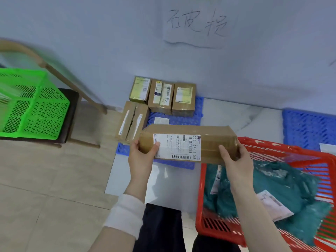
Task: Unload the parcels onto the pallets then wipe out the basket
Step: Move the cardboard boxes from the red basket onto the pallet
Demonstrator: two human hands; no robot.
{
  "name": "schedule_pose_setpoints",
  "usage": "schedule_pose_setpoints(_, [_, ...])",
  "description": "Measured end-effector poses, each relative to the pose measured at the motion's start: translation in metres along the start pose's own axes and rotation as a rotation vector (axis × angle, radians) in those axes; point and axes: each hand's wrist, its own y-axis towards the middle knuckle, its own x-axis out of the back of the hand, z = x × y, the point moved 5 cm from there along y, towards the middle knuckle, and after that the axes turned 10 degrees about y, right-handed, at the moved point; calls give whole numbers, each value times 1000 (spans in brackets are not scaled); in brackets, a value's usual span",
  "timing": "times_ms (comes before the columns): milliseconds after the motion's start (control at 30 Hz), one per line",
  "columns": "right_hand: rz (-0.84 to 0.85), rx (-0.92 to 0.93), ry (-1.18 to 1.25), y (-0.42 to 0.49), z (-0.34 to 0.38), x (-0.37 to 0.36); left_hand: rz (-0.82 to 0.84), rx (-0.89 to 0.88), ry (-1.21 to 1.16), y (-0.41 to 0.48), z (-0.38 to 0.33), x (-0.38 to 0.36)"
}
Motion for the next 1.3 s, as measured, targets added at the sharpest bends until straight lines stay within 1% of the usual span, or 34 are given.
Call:
schedule_pose_setpoints(133, [-46,-5,-38,11,2,-68,33,-44,55,69,-6,16])
schedule_pose_setpoints(267, [-189,35,-64,35,10,-101,122,-32,148,120,-15,-7])
schedule_pose_setpoints(367, [-222,49,-103,63,9,-125,155,5,146,153,-13,-29])
schedule_pose_setpoints(500, [-253,-34,-149,103,-19,-154,127,10,175,189,-4,-51])
schedule_pose_setpoints(700, [-288,-171,-169,147,-73,-184,106,-9,335,224,12,-85])
schedule_pose_setpoints(800, [-262,-217,-247,159,-92,-200,110,-16,454,232,21,-96])
schedule_pose_setpoints(933, [-210,-220,-250,167,-109,-215,63,-34,600,238,25,-100])
schedule_pose_setpoints(1067, [-184,-186,-285,166,-114,-218,61,-27,601,242,29,-101])
schedule_pose_setpoints(1233, [-117,-230,-308,160,-108,-213,47,-57,564,231,26,-100])
schedule_pose_setpoints(1300, [-103,-192,-280,147,-98,-206,59,-72,532,216,21,-96])
